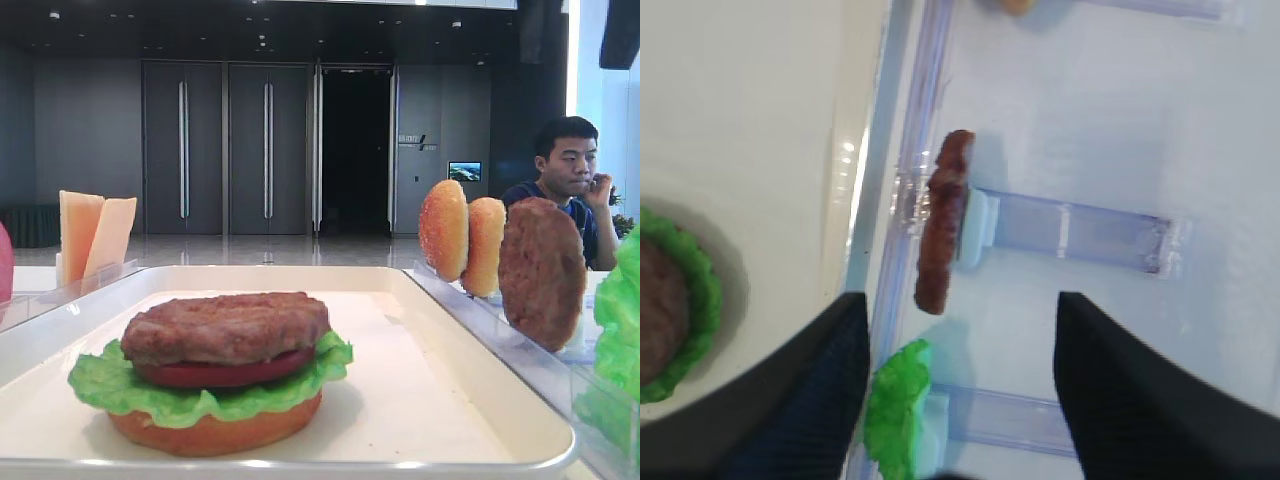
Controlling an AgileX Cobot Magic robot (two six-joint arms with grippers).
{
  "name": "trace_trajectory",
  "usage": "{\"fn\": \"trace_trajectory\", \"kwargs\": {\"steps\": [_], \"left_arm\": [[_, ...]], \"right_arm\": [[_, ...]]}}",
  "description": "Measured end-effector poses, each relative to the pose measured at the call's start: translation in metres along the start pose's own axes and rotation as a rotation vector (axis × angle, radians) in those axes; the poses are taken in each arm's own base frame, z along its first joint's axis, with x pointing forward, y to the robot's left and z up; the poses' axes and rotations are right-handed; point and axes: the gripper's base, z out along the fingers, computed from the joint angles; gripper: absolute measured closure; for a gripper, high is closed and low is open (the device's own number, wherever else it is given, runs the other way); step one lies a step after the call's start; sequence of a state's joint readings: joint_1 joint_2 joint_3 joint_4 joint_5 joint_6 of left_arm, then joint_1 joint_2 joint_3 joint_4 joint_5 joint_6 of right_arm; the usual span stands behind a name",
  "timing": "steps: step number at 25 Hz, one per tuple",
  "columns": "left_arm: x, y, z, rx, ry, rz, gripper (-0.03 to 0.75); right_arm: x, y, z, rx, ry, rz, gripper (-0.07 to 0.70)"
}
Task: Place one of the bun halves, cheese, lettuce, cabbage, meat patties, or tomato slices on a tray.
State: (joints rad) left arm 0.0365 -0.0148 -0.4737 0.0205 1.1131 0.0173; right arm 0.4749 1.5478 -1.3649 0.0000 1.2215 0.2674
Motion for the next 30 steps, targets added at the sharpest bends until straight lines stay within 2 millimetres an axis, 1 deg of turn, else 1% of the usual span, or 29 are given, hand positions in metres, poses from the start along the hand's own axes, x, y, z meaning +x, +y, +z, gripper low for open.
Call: {"fn": "trace_trajectory", "kwargs": {"steps": [4, 8, 13, 17, 20, 25, 28, 30], "left_arm": [[0.0, 0.0, 0.0, 0.0, 0.0, 0.0, 0.716], [0.0, 0.0, 0.0, 0.0, 0.0, 0.0, 0.716], [0.0, 0.0, 0.0, 0.0, 0.0, 0.0, 0.716], [0.0, 0.0, 0.0, 0.0, 0.0, 0.0, 0.716], [0.0, 0.0, 0.0, 0.0, 0.0, 0.0, 0.716], [0.0, 0.0, 0.0, 0.0, 0.0, 0.0, 0.716], [0.0, 0.0, 0.0, 0.0, 0.0, 0.0, 0.716], [0.0, 0.0, 0.0, 0.0, 0.0, 0.0, 0.716]], "right_arm": [[-0.007, -0.033, 0.0, 0.026, -0.007, 0.059, 0.21], [-0.011, -0.07, -0.002, 0.052, -0.012, 0.126, 0.21], [-0.009, -0.119, -0.006, 0.096, -0.019, 0.237, 0.21], [-0.005, -0.146, -0.009, 0.11, -0.023, 0.31, 0.21], [-0.003, -0.156, -0.01, 0.126, -0.022, 0.312, 0.21], [-0.001, -0.153, -0.011, 0.099, -0.025, 0.296, 0.21], [0.013, -0.147, -0.014, 0.082, -0.025, 0.281, 0.21], [0.029, -0.143, -0.018, 0.081, -0.022, 0.276, 0.21]]}}
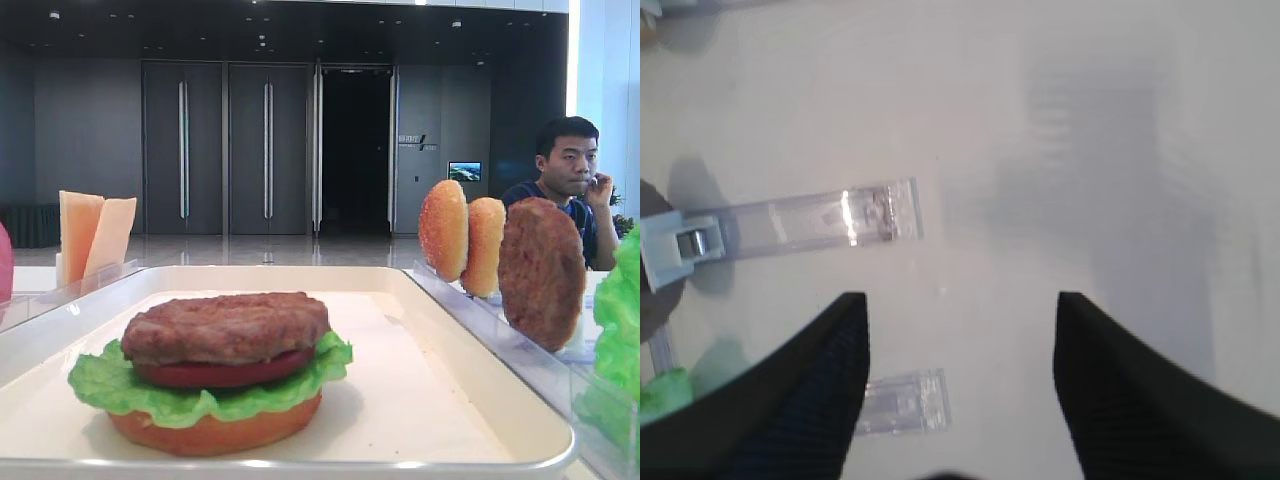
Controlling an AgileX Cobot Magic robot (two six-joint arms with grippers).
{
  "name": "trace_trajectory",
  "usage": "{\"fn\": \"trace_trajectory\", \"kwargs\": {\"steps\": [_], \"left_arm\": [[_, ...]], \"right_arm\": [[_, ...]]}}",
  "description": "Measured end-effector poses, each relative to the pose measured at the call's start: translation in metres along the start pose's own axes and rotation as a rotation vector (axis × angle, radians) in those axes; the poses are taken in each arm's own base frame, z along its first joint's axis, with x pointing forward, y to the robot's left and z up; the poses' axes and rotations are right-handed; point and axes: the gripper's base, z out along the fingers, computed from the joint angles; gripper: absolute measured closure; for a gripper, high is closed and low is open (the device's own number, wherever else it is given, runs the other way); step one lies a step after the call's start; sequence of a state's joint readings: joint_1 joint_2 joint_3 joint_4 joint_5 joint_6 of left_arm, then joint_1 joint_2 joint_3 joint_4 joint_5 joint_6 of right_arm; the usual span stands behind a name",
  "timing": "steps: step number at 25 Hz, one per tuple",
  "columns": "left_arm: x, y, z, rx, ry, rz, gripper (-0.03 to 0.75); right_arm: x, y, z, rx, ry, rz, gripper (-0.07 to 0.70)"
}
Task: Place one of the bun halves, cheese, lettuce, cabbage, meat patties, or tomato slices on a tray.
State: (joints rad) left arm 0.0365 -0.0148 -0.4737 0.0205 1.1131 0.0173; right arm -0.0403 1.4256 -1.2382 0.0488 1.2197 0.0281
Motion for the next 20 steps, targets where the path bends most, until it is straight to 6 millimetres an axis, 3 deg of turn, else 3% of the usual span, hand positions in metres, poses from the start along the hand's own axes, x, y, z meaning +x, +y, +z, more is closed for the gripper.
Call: {"fn": "trace_trajectory", "kwargs": {"steps": [7, 15, 20], "left_arm": [[0.0, 0.0, 0.0, 0.0, 0.0, 0.0, 0.716], [0.0, 0.0, 0.0, 0.0, 0.0, 0.0, 0.716], [0.0, 0.0, 0.0, 0.0, 0.0, 0.0, 0.716]], "right_arm": [[0.063, -0.002, -0.026, -0.003, -0.067, -0.007, 0.21], [0.141, -0.003, -0.063, -0.011, -0.283, -0.028, 0.21], [0.188, -0.005, -0.07, -0.015, -0.415, -0.038, 0.21]]}}
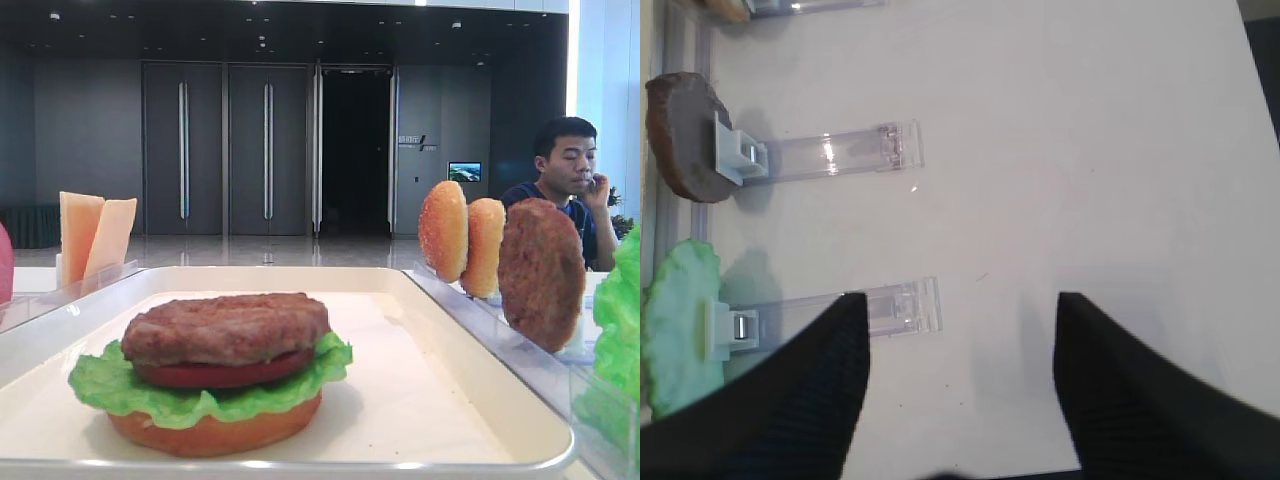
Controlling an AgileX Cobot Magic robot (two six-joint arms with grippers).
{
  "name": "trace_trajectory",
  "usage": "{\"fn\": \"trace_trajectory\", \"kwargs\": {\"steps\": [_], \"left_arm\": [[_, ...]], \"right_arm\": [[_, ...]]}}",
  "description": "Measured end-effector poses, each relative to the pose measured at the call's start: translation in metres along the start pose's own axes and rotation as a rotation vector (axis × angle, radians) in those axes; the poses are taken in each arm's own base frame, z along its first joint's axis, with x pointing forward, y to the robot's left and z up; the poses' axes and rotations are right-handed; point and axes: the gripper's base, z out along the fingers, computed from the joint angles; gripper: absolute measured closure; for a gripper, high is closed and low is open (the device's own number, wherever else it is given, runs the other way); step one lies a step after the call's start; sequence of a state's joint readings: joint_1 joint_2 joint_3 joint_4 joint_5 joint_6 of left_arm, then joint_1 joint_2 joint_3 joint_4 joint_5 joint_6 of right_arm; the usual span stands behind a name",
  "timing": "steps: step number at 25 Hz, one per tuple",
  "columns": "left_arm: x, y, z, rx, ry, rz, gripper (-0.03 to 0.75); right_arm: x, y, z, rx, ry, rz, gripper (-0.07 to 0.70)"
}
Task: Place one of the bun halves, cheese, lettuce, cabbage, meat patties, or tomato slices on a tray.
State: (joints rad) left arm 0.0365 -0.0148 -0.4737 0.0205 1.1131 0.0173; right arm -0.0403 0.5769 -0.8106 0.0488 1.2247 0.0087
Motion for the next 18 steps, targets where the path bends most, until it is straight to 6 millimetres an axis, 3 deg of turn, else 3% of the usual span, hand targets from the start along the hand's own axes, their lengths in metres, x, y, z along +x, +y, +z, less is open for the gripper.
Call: {"fn": "trace_trajectory", "kwargs": {"steps": [4, 8, 18], "left_arm": [[0.0, 0.0, 0.0, 0.0, 0.0, 0.0, 0.716], [0.0, 0.0, 0.0, 0.0, 0.0, 0.0, 0.716], [0.0, 0.0, 0.0, 0.0, 0.0, 0.0, 0.716]], "right_arm": [[0.033, 0.0, -0.01, -0.001, -0.093, -0.026, 0.21], [0.06, -0.001, -0.007, -0.001, -0.136, -0.041, 0.21], [0.101, -0.002, -0.007, -0.001, -0.318, -0.053, 0.22]]}}
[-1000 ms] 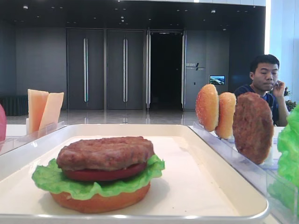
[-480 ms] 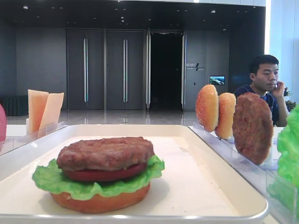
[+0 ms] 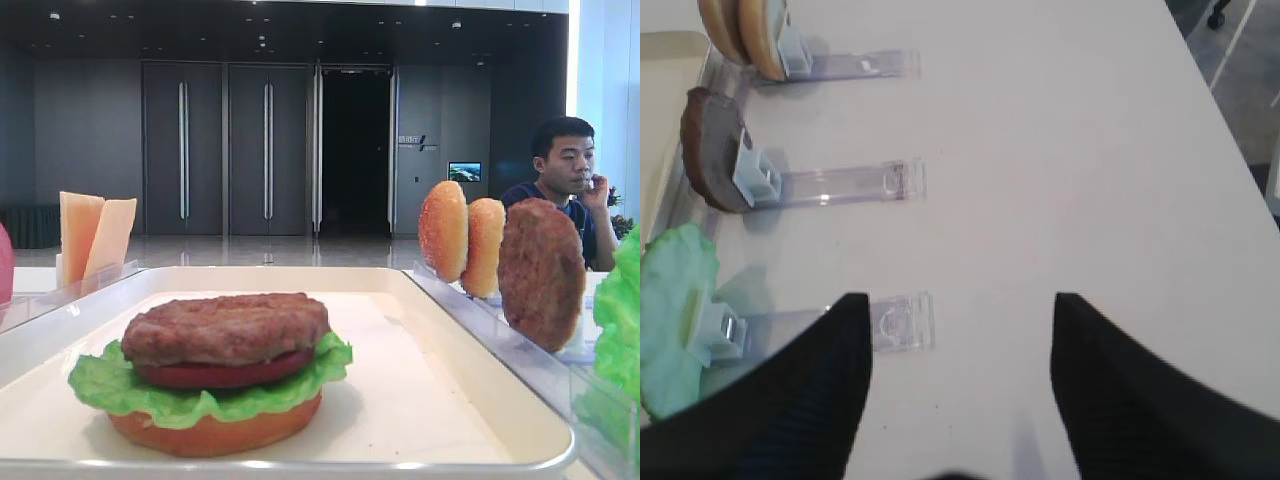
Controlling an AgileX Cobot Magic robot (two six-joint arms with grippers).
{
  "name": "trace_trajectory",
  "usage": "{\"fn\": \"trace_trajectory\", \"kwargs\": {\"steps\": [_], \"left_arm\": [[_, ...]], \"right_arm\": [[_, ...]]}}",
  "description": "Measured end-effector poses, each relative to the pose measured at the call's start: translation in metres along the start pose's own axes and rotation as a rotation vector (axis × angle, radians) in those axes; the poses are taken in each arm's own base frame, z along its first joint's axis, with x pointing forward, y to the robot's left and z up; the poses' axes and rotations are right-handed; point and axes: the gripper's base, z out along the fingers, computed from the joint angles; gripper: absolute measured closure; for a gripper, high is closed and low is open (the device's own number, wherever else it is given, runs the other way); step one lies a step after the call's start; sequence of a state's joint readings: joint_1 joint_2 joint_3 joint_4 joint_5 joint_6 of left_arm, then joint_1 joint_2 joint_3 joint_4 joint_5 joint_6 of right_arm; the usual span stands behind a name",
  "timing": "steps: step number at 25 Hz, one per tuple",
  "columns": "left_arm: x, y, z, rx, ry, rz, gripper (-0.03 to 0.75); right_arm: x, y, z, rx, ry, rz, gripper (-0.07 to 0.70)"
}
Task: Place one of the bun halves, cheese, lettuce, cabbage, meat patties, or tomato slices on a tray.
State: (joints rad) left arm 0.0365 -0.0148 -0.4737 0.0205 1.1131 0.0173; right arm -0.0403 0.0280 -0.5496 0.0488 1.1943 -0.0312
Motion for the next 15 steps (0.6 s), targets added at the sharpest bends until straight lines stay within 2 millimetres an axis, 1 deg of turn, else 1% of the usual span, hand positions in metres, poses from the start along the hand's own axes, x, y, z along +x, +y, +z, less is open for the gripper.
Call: {"fn": "trace_trajectory", "kwargs": {"steps": [2, 7, 15], "left_arm": [[0.0, 0.0, 0.0, 0.0, 0.0, 0.0, 0.716], [0.0, 0.0, 0.0, 0.0, 0.0, 0.0, 0.716], [0.0, 0.0, 0.0, 0.0, 0.0, 0.0, 0.716]], "right_arm": [[0.004, 0.0001, -0.0007, 0.001, -0.026, -0.002, 0.224], [0.0073, -0.0002, 0.0048, 0.001, -0.021, -0.004, 0.225], [0.0072, -0.0004, 0.0083, 0.002, -0.035, -0.006, 0.228]]}}
